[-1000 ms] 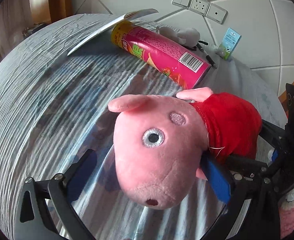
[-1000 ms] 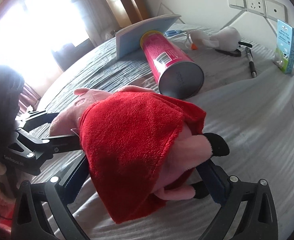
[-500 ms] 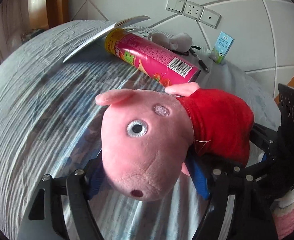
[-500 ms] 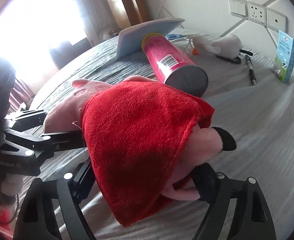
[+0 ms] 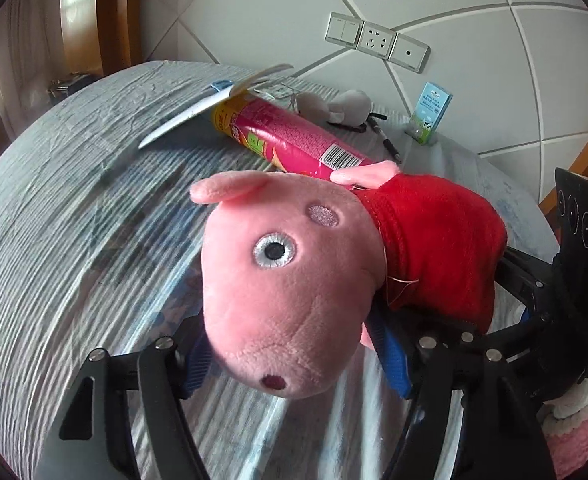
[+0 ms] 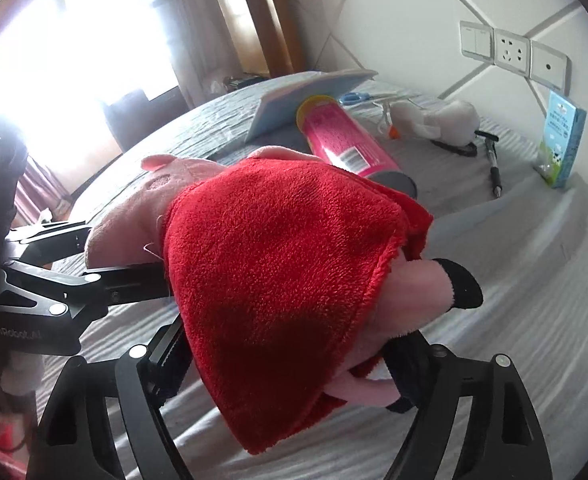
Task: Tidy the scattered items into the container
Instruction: 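Lift the plush with the right gripper and carry it to the blue bin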
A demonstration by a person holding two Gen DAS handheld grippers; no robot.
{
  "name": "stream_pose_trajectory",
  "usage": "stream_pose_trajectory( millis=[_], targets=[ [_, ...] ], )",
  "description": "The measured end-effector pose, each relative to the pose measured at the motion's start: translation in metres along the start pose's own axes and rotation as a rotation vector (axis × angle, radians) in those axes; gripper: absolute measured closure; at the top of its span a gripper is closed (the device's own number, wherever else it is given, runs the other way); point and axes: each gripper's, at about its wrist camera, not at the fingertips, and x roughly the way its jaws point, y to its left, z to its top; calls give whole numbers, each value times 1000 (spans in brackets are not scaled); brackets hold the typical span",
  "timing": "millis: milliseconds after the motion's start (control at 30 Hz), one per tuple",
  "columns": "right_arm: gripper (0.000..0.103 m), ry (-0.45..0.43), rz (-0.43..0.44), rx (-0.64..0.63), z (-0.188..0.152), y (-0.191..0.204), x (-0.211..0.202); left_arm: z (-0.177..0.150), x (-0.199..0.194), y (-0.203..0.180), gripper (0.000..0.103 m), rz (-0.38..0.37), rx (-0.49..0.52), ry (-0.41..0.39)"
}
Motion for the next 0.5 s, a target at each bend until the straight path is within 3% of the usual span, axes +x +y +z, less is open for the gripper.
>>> stream_pose_trajectory(
  millis=[500],
  targets=[
    [20,-40,-6,-20,-6,119,-62,-47,-123,36,34,15,-18,-54]
  ],
)
